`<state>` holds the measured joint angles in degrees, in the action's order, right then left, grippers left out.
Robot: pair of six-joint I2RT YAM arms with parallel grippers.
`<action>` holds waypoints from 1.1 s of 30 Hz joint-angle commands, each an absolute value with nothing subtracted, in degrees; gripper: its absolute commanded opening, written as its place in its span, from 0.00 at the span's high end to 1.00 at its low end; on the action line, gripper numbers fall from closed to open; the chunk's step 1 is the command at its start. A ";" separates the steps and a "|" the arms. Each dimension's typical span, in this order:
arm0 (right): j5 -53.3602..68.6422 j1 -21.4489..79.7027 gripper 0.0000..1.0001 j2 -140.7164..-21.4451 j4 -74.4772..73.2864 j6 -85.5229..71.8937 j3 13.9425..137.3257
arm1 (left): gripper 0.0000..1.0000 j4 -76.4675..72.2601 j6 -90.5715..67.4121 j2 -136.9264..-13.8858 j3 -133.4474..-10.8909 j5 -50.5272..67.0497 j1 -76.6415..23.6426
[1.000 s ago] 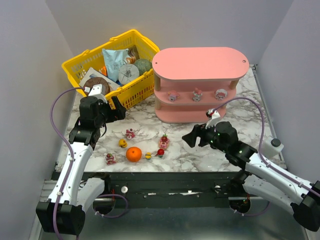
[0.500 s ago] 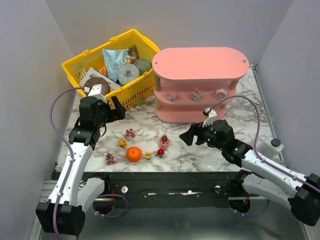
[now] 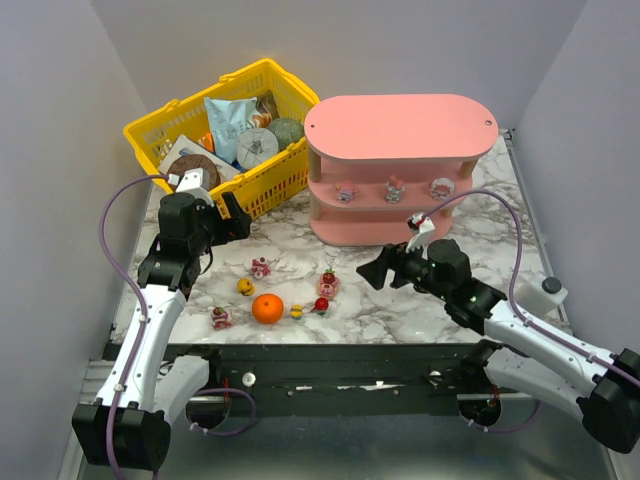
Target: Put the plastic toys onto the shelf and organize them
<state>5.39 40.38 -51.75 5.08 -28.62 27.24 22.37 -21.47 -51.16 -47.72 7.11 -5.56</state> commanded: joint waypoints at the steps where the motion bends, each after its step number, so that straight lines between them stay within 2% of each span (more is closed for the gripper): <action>1: 6.68 40.17 0.11 -50.19 5.72 -26.99 26.81 | 0.01 22.15 -21.45 -49.66 -47.90 6.15 -5.01; 11: 0.46 45.24 0.09 -52.55 0.61 -23.73 29.97 | 0.01 22.76 -22.06 -44.75 -47.37 8.35 -5.01; 18: -22.48 58.09 0.09 -65.29 7.46 -33.20 31.64 | 0.01 22.06 -22.59 -42.28 -46.58 9.40 -5.01; 22: -26.27 60.64 0.11 -71.97 11.60 -39.36 33.31 | 0.01 22.06 -22.76 -42.10 -46.76 9.67 -4.92; 26: -30.75 62.66 0.12 -80.05 9.76 -43.15 37.96 | 0.01 21.89 -22.85 -42.28 -46.67 10.28 -4.92; 33: -33.57 64.33 0.14 -85.95 10.11 -46.31 41.83 | 0.01 21.62 -23.12 -42.19 -46.58 10.90 -4.92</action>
